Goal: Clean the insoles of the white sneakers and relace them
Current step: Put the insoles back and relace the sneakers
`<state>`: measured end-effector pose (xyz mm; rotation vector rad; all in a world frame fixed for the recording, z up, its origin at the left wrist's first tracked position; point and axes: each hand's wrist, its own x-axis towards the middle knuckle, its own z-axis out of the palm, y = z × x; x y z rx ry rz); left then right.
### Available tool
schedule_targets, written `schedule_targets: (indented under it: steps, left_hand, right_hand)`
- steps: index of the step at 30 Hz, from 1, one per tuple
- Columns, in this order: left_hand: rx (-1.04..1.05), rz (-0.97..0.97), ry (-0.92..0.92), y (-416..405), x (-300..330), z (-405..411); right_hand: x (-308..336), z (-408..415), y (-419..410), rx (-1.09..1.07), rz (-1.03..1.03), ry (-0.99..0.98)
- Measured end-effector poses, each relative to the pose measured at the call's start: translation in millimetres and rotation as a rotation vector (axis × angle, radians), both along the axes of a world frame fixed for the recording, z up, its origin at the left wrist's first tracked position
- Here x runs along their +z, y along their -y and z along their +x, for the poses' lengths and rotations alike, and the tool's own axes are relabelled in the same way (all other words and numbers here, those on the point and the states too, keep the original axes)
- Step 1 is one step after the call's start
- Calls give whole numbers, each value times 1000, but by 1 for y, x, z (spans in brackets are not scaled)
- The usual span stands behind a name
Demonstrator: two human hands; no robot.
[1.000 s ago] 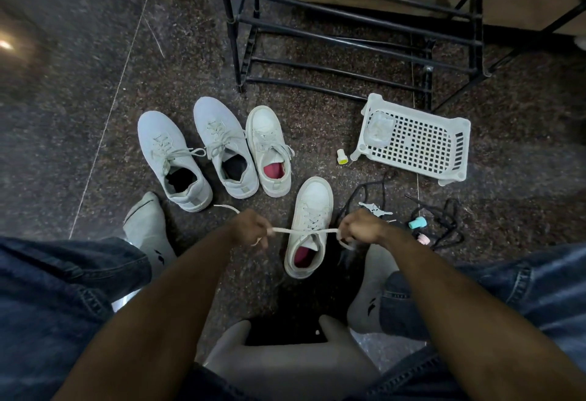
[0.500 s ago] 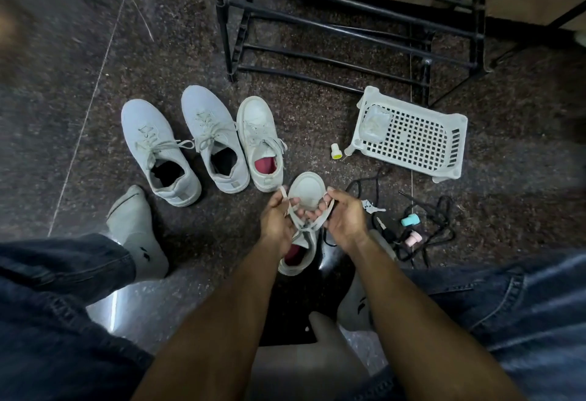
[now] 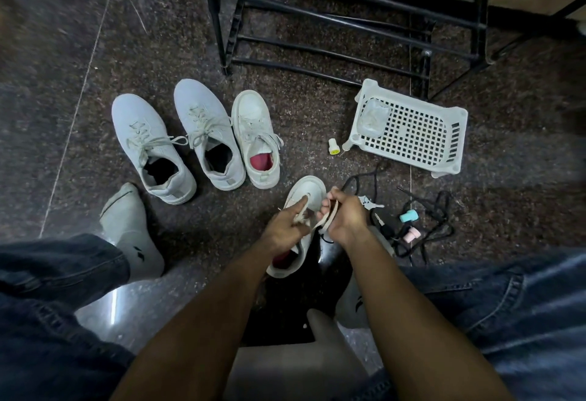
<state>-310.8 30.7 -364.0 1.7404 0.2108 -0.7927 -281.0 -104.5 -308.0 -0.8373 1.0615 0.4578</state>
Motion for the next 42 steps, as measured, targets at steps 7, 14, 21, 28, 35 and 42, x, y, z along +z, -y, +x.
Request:
schedule_targets:
  steps: [7,14,21,28,35,42]
  left_hand:
    - [-193,46,-5,4,-6,-3]
    - [99,-90,-201,7,12,6]
    - [111,-13,-217,3,7,10]
    - [407,-142,-297,3,3,9]
    - [376,-45,-168,0,-1,6]
    - [401,-73,-185,-1,1,6]
  right_hand:
    - [18,17,-8,14,73,-36]
    - [10,9,3,271,-281,152]
    - [-16,-25,-8,685,-459,216]
    - [-8,-18,15,824,-559,94]
    - [13,-17,13,1289,-436,73]
    - [6,-32,-3,1418,-474,271]
